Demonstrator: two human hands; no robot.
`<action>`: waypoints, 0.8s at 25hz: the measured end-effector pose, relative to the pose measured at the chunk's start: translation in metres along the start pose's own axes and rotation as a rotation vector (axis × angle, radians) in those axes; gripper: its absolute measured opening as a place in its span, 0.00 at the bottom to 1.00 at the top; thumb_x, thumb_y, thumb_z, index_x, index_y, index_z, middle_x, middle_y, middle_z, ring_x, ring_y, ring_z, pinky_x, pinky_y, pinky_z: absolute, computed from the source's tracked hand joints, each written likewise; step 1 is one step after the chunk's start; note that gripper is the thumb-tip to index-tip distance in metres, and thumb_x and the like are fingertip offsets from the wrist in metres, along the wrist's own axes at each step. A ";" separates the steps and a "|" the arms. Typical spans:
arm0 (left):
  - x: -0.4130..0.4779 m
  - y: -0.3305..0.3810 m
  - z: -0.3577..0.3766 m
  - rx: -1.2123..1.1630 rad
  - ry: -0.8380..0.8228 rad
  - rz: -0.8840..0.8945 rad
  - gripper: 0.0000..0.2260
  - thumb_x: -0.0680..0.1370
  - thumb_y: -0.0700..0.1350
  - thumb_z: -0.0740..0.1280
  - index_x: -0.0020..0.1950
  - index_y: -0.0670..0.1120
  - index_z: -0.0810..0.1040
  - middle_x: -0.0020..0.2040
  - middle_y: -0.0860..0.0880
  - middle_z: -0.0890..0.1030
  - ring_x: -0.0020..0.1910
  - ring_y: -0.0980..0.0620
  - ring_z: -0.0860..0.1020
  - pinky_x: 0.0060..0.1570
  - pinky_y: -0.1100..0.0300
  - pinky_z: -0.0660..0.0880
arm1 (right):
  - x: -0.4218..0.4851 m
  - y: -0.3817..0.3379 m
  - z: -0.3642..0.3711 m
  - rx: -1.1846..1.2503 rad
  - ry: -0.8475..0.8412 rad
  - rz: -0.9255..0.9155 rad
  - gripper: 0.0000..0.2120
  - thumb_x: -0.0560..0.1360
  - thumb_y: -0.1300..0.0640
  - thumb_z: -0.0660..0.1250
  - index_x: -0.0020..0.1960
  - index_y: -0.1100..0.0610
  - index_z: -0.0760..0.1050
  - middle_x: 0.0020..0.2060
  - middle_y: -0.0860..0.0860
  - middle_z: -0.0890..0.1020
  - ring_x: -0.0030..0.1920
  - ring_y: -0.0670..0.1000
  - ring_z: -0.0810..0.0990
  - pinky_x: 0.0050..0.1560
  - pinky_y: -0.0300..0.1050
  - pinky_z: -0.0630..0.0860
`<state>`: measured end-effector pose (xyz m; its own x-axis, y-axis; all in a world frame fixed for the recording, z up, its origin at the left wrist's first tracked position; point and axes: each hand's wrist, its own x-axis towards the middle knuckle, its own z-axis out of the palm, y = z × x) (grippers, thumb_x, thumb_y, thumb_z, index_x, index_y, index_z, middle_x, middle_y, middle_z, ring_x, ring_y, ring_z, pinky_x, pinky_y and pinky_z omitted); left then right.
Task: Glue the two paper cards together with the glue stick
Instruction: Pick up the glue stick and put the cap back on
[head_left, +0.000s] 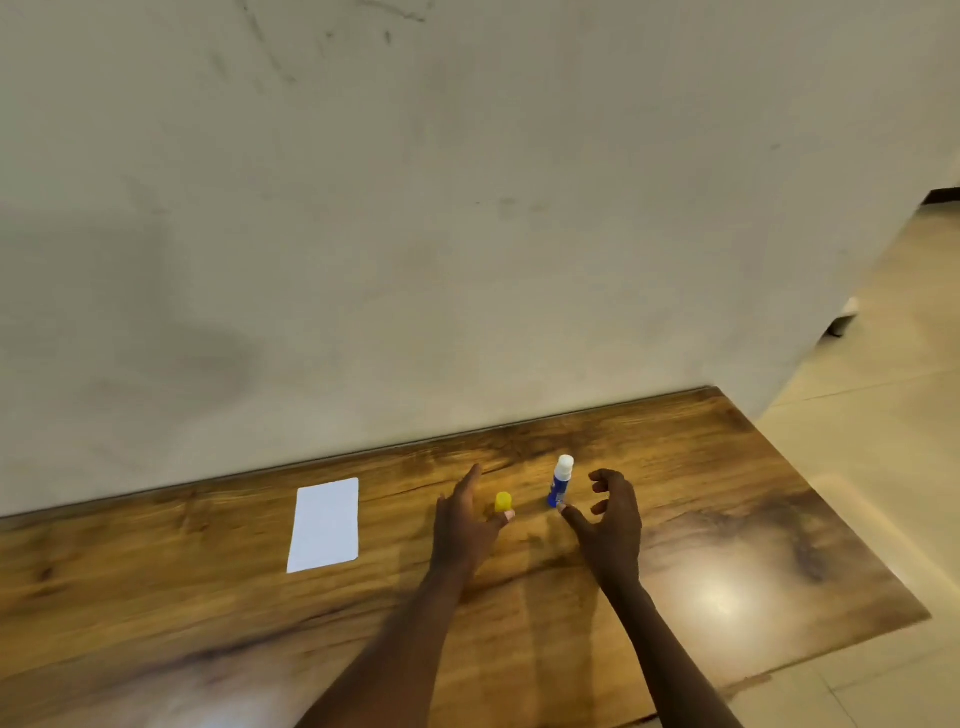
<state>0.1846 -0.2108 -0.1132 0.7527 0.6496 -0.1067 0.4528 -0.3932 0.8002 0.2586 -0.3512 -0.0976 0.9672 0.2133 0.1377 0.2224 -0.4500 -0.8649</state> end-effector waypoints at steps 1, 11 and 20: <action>0.003 0.002 0.008 0.023 -0.005 -0.005 0.32 0.70 0.47 0.71 0.71 0.49 0.61 0.67 0.44 0.72 0.65 0.44 0.68 0.61 0.55 0.68 | 0.007 0.004 0.001 -0.008 -0.057 -0.005 0.24 0.64 0.63 0.74 0.57 0.60 0.70 0.49 0.50 0.72 0.43 0.53 0.73 0.35 0.39 0.68; 0.014 0.009 0.020 0.071 0.058 0.102 0.17 0.73 0.42 0.68 0.62 0.45 0.74 0.60 0.44 0.79 0.59 0.45 0.74 0.58 0.51 0.73 | 0.022 0.009 0.016 -0.016 -0.164 0.033 0.17 0.69 0.62 0.70 0.57 0.63 0.74 0.54 0.60 0.80 0.45 0.57 0.77 0.44 0.43 0.69; -0.006 0.029 -0.113 -0.020 0.250 0.177 0.10 0.72 0.37 0.68 0.52 0.38 0.78 0.48 0.39 0.83 0.47 0.42 0.79 0.44 0.61 0.72 | -0.003 -0.098 0.042 0.019 -0.253 -0.180 0.10 0.72 0.58 0.67 0.52 0.62 0.74 0.48 0.59 0.81 0.43 0.53 0.74 0.43 0.47 0.69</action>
<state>0.1399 -0.1526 -0.0227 0.6772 0.7129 0.1821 0.3136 -0.5035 0.8051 0.2285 -0.2711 -0.0335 0.8508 0.4984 0.1666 0.3824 -0.3698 -0.8468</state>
